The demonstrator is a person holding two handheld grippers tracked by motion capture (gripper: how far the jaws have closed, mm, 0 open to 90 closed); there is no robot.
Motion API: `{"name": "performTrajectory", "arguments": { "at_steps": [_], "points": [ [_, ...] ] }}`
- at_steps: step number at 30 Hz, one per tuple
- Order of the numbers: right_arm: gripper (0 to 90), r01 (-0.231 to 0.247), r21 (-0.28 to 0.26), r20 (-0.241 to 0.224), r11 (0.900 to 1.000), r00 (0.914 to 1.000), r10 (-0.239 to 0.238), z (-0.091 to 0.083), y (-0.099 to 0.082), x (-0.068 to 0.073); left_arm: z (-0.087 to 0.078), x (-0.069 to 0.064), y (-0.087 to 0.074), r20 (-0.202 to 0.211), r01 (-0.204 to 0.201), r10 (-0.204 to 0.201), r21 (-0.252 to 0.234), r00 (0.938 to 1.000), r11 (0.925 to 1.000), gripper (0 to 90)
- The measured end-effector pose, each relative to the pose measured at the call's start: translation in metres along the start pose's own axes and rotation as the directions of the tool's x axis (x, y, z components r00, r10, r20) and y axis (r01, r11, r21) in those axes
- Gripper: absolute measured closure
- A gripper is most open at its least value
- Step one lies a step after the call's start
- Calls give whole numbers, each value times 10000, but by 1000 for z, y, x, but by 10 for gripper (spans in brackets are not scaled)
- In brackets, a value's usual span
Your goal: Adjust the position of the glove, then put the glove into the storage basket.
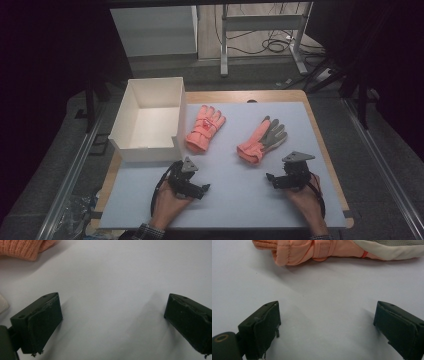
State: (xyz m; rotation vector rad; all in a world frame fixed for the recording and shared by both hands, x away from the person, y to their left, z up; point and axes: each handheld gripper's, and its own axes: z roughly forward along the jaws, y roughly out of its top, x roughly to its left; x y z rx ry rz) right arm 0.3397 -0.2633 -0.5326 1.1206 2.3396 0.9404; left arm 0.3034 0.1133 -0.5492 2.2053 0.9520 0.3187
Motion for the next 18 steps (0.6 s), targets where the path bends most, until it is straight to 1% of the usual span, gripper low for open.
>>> {"name": "performTrajectory", "arguments": {
  "at_steps": [18],
  "points": [
    [81, -39, 32, 10, 10000, 10000, 39, -1, 1, 0, 0, 0, 0, 0, 7, -7, -9, 10000, 10000, 13]
  ]
}}
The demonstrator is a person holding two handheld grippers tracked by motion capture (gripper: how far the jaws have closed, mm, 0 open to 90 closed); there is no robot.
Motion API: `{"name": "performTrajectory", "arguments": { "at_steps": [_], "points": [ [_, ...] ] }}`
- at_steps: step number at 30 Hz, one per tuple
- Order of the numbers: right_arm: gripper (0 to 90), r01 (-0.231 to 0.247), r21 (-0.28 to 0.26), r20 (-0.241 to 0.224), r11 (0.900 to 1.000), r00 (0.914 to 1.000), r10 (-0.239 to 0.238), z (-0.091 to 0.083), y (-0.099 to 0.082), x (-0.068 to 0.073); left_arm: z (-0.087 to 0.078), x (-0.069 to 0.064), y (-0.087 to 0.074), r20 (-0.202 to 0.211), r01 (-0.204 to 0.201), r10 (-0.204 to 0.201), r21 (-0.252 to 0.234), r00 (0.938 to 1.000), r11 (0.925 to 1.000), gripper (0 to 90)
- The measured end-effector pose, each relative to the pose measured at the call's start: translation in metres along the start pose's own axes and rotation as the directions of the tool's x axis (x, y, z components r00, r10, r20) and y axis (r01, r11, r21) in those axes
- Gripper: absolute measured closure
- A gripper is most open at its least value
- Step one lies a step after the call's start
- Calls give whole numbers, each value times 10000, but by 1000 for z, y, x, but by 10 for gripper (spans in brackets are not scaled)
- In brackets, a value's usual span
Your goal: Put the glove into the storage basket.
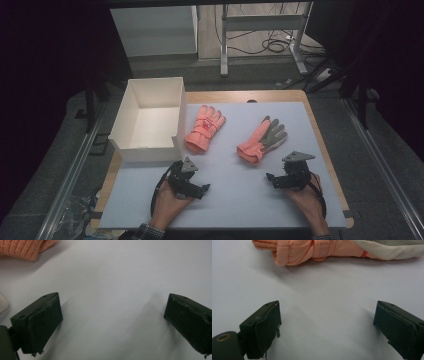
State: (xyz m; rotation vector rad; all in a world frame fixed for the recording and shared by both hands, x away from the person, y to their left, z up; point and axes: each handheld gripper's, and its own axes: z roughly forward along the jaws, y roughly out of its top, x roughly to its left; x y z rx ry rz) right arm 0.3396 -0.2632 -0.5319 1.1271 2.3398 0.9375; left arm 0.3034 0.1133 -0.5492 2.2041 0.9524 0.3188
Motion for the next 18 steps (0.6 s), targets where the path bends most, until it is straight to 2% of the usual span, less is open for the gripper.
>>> {"name": "performTrajectory", "arguments": {
  "at_steps": [7, 11, 15, 18],
  "points": [
    [98, -67, -24, 90, 10000, 9999, 67, -1, 0, 1, 0, 0, 0, 0, 0, 0, -1, 10000, 10000, 13],
    [138, -83, -119, 89, 9999, 9999, 84, -3, -1, 2, 0, 0, 0, 3, -1, 1, -1, 10000, 10000, 13],
    [168, -487, -201, -170, 9986, 9987, 483, -7, -1, -1, 0, 0, 0, 4, -2, 2, -2, 10000, 10000, 13],
    [209, -652, -452, -228, 9969, 9977, 642, -12, 4, -4, 0, 0, 0, 7, 1, -1, -2, 10000, 10000, 13]
  ]
}}
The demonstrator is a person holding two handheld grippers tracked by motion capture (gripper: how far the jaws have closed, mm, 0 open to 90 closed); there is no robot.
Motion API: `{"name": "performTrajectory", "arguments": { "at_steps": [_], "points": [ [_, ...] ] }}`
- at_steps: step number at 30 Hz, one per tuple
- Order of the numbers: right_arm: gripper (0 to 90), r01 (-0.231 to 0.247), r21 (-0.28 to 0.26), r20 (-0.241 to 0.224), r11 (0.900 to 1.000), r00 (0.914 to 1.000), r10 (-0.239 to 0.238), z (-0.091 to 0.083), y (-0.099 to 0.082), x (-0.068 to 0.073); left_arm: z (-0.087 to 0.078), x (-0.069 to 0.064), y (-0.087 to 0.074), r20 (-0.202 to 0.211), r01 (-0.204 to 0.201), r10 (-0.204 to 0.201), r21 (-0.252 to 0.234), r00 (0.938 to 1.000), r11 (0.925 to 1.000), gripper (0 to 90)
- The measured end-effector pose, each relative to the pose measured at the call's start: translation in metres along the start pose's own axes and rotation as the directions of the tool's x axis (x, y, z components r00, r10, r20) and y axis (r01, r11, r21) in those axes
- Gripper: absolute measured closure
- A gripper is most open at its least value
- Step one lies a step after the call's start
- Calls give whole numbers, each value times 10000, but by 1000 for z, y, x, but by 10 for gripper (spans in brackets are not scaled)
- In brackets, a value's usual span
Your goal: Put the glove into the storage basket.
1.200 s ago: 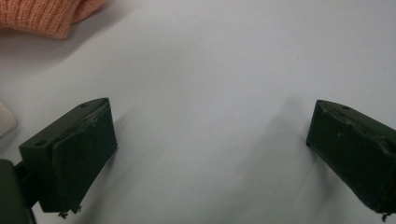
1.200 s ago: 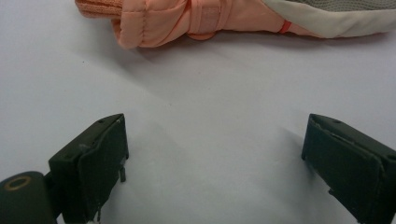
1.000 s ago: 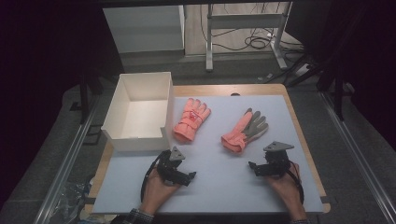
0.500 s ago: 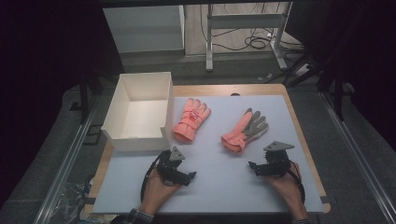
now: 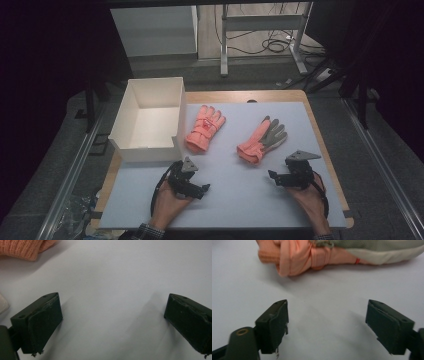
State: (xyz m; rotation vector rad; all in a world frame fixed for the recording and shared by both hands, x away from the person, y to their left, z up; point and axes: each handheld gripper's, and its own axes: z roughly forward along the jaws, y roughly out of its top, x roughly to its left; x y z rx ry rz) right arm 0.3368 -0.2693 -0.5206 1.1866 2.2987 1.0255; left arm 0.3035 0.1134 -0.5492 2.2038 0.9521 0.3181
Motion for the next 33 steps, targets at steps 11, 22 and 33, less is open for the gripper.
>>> {"name": "performTrajectory", "arguments": {
  "at_steps": [11, 22, 33],
  "points": [
    [388, 79, -167, -130, 9998, 9999, -81, -7, 37, -5, 0, 0, 0, 4, 6, -6, -5, 10000, 10000, 14],
    [536, -10, -362, 100, 9993, 9999, 13, 16, 77, -17, 0, 0, 0, 3, 7, -7, -8, 10000, 10000, 14],
    [457, -4, 417, 1610, 9991, 9869, -63, 55, 96, -29, 0, 0, 0, 0, -36, 36, -6, 10000, 10000, 14]
  ]
}}
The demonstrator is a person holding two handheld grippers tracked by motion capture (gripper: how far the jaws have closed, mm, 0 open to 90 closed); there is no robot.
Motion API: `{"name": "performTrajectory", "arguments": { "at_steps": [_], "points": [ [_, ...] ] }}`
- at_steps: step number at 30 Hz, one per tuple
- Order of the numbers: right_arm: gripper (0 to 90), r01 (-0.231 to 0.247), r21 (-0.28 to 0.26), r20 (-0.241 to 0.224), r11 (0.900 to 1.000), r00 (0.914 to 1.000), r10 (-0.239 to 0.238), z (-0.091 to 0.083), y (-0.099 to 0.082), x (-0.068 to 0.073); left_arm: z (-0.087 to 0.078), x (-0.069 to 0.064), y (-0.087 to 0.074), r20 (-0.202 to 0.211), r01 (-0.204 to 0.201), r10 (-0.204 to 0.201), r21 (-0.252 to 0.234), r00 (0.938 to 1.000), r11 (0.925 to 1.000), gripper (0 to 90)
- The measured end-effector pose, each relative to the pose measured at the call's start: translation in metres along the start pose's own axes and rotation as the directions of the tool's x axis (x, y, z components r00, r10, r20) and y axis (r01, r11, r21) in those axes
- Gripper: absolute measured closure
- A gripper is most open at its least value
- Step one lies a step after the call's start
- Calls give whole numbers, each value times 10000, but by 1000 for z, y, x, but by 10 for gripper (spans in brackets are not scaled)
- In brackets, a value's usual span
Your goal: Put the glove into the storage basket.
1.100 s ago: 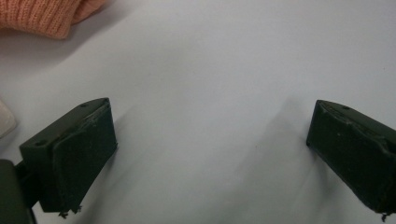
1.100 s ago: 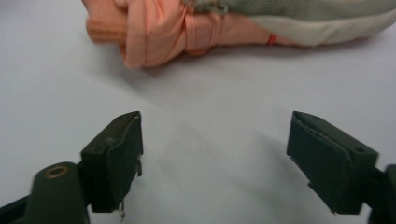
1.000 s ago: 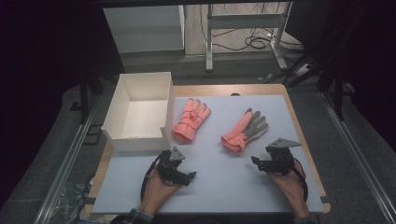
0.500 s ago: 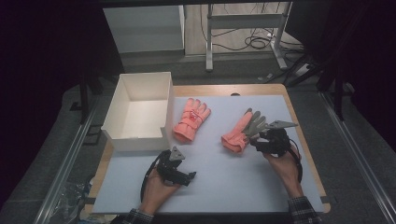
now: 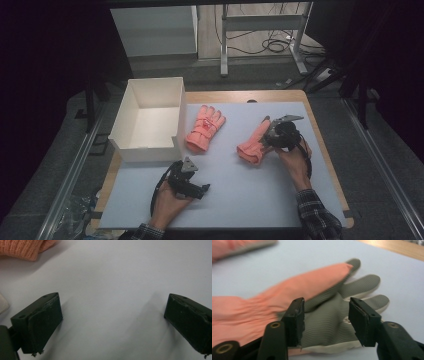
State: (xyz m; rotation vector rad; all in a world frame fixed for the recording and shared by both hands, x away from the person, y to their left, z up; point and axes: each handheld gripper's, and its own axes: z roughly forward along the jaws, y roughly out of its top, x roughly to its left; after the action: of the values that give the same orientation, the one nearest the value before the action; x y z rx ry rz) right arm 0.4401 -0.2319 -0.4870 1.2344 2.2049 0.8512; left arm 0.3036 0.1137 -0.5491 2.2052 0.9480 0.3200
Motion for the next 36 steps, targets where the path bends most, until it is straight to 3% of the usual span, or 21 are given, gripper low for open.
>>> {"name": "performTrajectory", "arguments": {
  "at_steps": [2, 6, 10, 13, 17, 20, 25, 28, 29, 31, 34, 35, 36],
  "points": [
    [452, 45, 304, -35, 9995, 10000, -44, 9, -1, -1, 0, 0, 0, 3, 0, 0, -6, 10000, 10000, 14],
    [550, -3, 495, -190, 9988, 9998, 13, 19, -3, 1, 0, 0, 0, 0, -3, 3, -5, 10000, 10000, 14],
    [741, 55, 493, 90, 9988, 9999, -60, 19, -6, 3, 0, 0, 0, -3, -7, 7, -2, 10000, 10000, 14],
    [837, 3, 356, 33, 9994, 10000, -4, 18, -8, 3, 0, 0, 0, -6, -7, 7, -5, 10000, 10000, 14],
    [864, -81, 253, -138, 9996, 9999, 84, 16, -8, 2, 0, 0, 0, 3, 43, -43, -6, 10000, 10000, 14],
    [878, -567, -38, -769, 9984, 9955, 563, 7, -6, -3, 0, 0, 0, 4, 40, -40, -9, 10000, 10000, 14],
    [881, -394, -305, -1244, 9988, 9916, 353, -9, -5, -1, 0, 0, 0, 4, 62, -62, -12, 10000, 10000, 14],
    [882, -362, -416, -1756, 9985, 9841, 283, -19, -6, 3, 0, 0, 0, 3, 3, -3, 37, 10000, 10000, 14],
    [882, -300, -488, -2088, 9984, 9778, 191, -25, -6, 7, 0, 0, 0, 3, 5, -5, 35, 10000, 10000, 14],
    [881, -288, -480, -2211, 9984, 9751, 175, -27, -7, 8, 0, 0, 0, 3, 0, 0, 34, 10000, 10000, 14],
    [881, -61, -491, -3077, 9988, 9515, -93, -37, -9, 17, 0, 0, 0, 3, -1, 1, 40, 10000, 10000, 14],
    [881, -61, -491, -3077, 9988, 9515, -93, -37, -9, 17, 0, 0, 0, 3, -1, 1, 40, 10000, 10000, 14],
    [881, 27, -503, -3332, 9987, 9427, -193, -39, -10, 21, 0, 0, 0, 2, 0, 0, 38, 10000, 10000, 14]
  ]
}}
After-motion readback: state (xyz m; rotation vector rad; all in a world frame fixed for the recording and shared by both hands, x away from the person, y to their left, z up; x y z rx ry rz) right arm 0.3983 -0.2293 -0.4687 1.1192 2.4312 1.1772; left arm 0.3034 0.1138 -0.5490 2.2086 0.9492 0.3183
